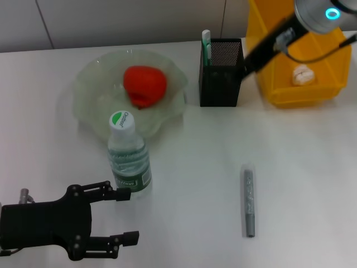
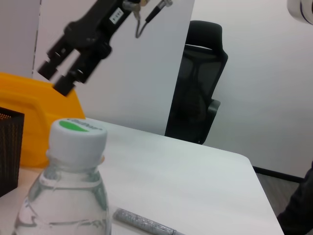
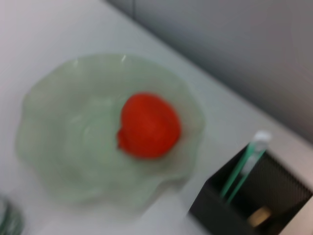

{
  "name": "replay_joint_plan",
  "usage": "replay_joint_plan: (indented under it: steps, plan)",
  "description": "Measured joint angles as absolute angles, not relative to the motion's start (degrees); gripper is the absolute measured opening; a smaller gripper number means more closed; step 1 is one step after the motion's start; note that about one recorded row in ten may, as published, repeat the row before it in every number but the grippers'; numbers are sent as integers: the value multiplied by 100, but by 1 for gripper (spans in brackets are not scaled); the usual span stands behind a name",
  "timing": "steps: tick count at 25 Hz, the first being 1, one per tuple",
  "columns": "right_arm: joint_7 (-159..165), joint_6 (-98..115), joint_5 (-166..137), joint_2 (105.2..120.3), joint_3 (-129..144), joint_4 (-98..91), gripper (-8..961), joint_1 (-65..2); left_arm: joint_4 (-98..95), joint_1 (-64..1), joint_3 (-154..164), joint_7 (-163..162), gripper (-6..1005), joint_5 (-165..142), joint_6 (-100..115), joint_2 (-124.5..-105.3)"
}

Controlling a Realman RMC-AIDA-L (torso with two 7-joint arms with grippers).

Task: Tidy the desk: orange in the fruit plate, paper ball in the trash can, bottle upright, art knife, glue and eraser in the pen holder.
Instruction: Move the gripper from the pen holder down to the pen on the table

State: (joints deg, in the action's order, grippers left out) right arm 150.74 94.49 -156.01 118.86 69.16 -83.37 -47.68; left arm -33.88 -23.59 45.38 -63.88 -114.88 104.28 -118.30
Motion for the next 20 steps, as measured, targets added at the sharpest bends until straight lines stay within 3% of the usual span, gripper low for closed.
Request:
replay_joint_plan:
  steps: [11, 20]
  plan:
    - [15995, 10431, -15662, 11895, 6692, -6180, 752, -5746, -3352, -2456, 4570, -6030, 815, -11530, 10653, -11824]
    - [16664, 9935, -15760, 11894, 6693, -5223, 749, -5942, -3404, -2542, 4814, -5947, 815, -11530, 10792, -11821]
